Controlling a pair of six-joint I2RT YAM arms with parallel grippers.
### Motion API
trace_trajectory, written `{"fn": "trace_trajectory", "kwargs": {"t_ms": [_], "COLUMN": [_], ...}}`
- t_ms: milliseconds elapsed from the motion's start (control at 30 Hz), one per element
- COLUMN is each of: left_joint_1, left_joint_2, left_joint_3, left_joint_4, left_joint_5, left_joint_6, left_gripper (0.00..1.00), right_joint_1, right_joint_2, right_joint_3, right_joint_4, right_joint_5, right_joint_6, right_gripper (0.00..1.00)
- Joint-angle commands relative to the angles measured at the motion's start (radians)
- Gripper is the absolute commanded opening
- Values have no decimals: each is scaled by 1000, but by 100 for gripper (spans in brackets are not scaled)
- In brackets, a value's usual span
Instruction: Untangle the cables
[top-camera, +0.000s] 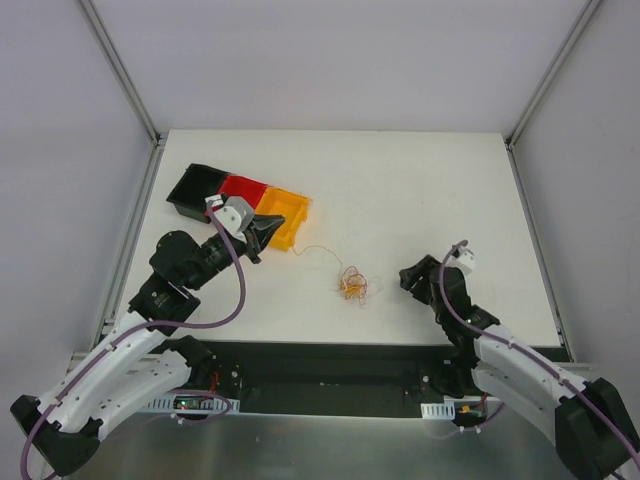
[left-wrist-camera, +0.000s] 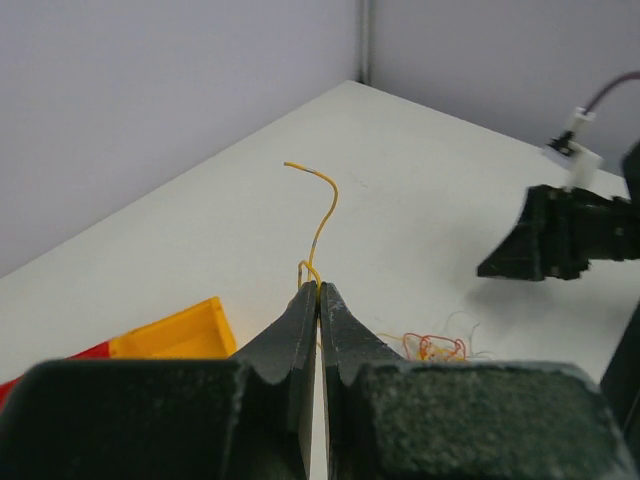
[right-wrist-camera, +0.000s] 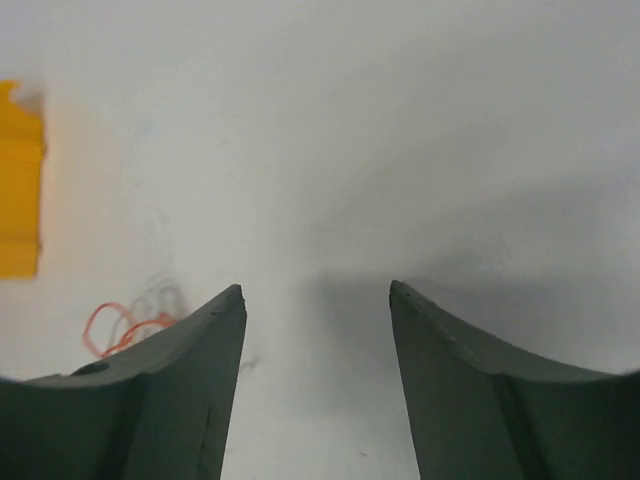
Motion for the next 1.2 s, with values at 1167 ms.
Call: {"fn": "trace_trajectory", "kwargs": {"t_ms": [1167], "left_joint_1": [10], "left_joint_2": [51], "left_joint_3": [792], "left_joint_4": [-445], "left_joint_5": [-172], "left_joint_6": [-216], "left_gripper": [0], "right_joint_1": [191], "right_joint_2": [652], "right_joint_3": [291], "right_joint_4": [453], "right_joint_5": [391], "right_joint_6": [-81], "right_gripper": [50]}}
